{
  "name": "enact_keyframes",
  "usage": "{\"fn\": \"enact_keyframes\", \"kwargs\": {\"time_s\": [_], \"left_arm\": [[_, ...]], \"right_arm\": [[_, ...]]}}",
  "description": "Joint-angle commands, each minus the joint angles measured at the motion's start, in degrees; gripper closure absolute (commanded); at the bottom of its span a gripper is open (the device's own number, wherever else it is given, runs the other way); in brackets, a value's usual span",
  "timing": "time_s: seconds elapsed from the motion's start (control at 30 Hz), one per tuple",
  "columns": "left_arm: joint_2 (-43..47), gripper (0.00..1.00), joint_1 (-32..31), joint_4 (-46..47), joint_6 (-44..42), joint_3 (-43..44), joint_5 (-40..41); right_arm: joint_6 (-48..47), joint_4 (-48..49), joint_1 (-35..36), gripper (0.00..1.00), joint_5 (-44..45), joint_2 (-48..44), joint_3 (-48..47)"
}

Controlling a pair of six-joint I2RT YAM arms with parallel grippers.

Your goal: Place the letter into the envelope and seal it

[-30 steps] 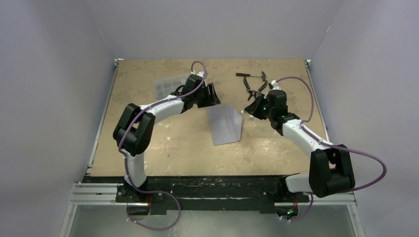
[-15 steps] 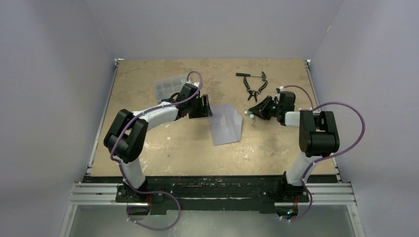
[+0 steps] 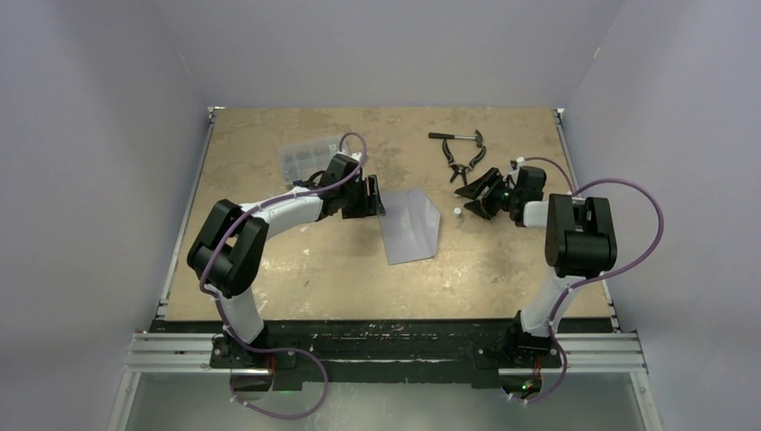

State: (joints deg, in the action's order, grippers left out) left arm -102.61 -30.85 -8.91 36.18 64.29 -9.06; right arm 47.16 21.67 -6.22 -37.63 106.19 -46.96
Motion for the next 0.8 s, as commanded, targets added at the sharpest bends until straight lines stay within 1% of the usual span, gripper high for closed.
{"fn": "enact_keyframes", "kwargs": {"time_s": [0.0,0.17,0.23,0.27,0.33,0.43,0.5,0.6,0.7,0.77], "left_arm": [[0.7,0.42,0.3,0.5,-0.9,2.0,-1.3],[0.7,0.43,0.3,1.1,-0.5,1.5,-2.2],[0.6,0.45,0.2,1.7,-0.1,1.4,-3.5],[0.5,0.47,0.2,2.0,0.0,1.3,-4.0],[0.4,0.54,0.1,2.4,0.4,1.3,-4.7],[0.1,0.61,-0.1,2.8,1.1,0.8,-6.0],[0.1,0.62,-0.4,3.2,1.6,-0.3,-6.5],[-0.2,0.62,-0.9,3.3,2.0,-1.9,-6.2],[-1.3,0.62,-1.6,3.6,2.4,-3.1,-6.3],[-1.8,0.62,-2.0,3.5,2.6,-3.3,-6.0]], "right_arm": [[-0.2,0.1,-0.5,0.35,0.8,-2.9,0.0],[-3.9,-3.5,-0.5,0.35,6.9,-9.1,0.9],[-4.8,-4.5,-0.5,0.37,9.0,-12.1,2.0],[-5.3,-5.4,-0.5,0.38,10.7,-13.8,2.5],[-6.0,-7.0,-0.5,0.46,12.6,-16.9,3.3],[-6.0,-9.5,-0.3,0.61,14.3,-20.7,5.1],[-5.9,-10.8,0.6,0.64,14.9,-23.5,7.1],[-6.7,-13.9,5.2,0.64,18.0,-27.4,8.3],[-6.7,-16.9,12.5,0.63,22.1,-29.1,8.9],[-6.2,-17.6,15.7,0.63,25.1,-30.2,9.9]]}}
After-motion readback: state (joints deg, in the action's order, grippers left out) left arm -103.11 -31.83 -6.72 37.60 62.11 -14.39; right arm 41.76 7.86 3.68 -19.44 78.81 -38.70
